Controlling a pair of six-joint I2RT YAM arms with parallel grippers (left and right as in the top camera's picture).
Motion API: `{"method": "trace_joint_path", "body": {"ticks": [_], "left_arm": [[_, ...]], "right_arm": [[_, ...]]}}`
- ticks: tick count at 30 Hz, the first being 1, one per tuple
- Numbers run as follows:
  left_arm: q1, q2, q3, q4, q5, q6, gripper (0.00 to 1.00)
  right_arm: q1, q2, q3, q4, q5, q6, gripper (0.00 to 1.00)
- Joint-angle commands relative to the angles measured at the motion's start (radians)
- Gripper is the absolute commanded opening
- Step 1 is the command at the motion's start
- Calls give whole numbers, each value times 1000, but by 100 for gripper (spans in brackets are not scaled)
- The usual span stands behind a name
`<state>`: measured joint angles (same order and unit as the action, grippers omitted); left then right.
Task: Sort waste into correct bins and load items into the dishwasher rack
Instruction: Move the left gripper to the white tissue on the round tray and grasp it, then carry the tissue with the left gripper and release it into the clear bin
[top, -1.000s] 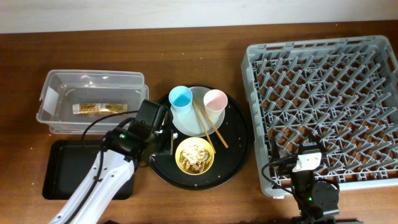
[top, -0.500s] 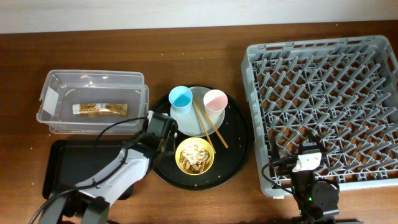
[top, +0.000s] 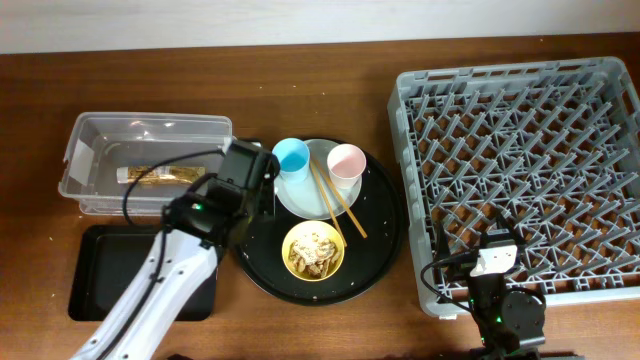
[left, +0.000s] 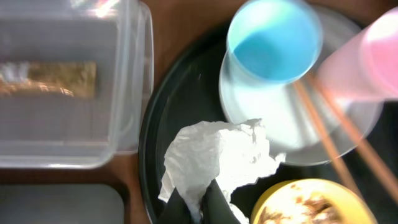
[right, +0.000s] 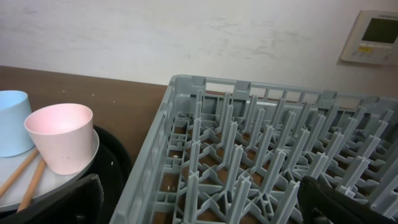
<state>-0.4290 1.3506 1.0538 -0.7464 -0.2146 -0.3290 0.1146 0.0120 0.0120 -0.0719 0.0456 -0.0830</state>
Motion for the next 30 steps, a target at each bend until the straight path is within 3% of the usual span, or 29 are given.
{"method": "trace_joint_path", "body": {"ticks": [1, 4, 9, 18, 20, 21, 22, 23, 26, 30], "left_arm": [[98, -23, 190, -94, -3, 10, 1], [340, -21, 227, -80, 1, 9, 0], [533, -16, 226, 42, 108, 9, 0], [553, 268, 226, 154, 125, 9, 1], [552, 299, 226, 124, 126, 9, 37], [552, 297, 226, 118, 146, 9, 42], [552, 296, 226, 117, 186, 9, 57], [552, 296, 226, 116, 214, 9, 64], [552, 296, 226, 109, 219, 9, 80], [552, 267, 227, 93, 219, 9, 87]], "right_arm": [[-5, -6, -6, -4, 12, -3, 98], [-5, -6, -6, -4, 12, -3, 98], [-5, -7, -6, -4, 12, -3, 98], [-5, -6, -6, -4, 12, -3, 98], [-5, -6, -6, -4, 12, -3, 98], [-5, -7, -6, -4, 12, -3, 98], [-5, -6, -6, -4, 12, -3, 98], [-5, -6, -6, -4, 12, -3, 98], [-5, -6, -6, -4, 12, -3, 98], [-5, -7, -6, -4, 12, -3, 98]]}}
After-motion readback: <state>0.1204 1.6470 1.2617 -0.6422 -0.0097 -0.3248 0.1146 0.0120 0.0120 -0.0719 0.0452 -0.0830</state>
